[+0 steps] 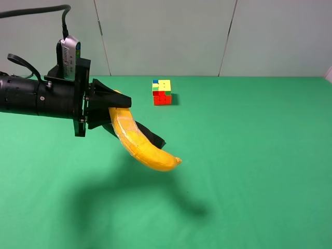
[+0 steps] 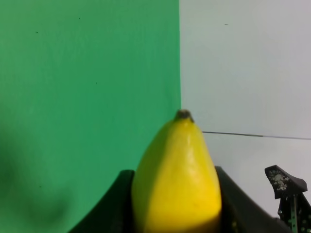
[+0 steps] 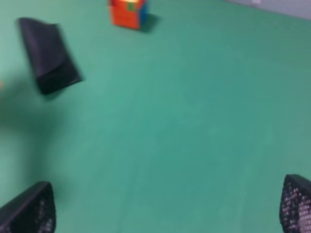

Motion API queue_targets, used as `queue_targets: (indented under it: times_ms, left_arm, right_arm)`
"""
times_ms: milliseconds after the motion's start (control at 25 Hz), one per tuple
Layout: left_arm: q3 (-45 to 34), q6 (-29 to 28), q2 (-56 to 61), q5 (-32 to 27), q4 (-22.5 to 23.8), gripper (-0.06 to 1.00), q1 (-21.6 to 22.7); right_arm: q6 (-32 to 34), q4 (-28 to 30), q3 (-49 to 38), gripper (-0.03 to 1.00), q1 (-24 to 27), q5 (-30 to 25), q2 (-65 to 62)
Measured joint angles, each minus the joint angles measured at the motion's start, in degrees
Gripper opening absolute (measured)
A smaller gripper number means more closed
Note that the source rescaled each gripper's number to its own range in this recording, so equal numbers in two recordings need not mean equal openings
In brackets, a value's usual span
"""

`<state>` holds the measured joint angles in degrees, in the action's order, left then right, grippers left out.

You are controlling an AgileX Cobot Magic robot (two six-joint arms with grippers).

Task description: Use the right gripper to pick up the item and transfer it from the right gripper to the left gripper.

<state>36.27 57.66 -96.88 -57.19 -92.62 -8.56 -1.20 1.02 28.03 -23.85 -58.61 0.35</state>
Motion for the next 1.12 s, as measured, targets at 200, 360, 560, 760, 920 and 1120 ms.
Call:
queue_targets:
  times_ms: [200,360,560,760,920,1120]
  left_arm:
    - [0.0,0.8,0.1,-0.9,0.6,0.00,0.0]
    - [0.0,0.4,3.6,-0.8,4.0,0.00,1.2]
    - [0.2,-5.2,12.2,0.7,13.5,0.00,5.2]
    - [0.2,-14.4,22.9,3.0,27.1,0.00,9.4]
    - [0.6,-23.7,31.8,4.1,40.2,0.00,11.5]
    - [6.0,-36.8,36.6,2.2,58.4,0.00,11.9]
  right_arm:
    - [0.0,-0.3,0.0,1.00,9.5,0.1,-0.6]
    - [0.0,-1.0,0.0,1.00,14.6,0.3,-0.6]
    - [0.0,-1.0,0.0,1.00,16.2,0.4,-0.6]
    - [0.0,-1.0,0.0,1.00,16.3,0.4,-0.6]
    - [0.0,-1.0,0.0,1.00,16.3,0.4,-0.6]
    - [0.0,-1.0,0.0,1.00,16.3,0.4,-0.6]
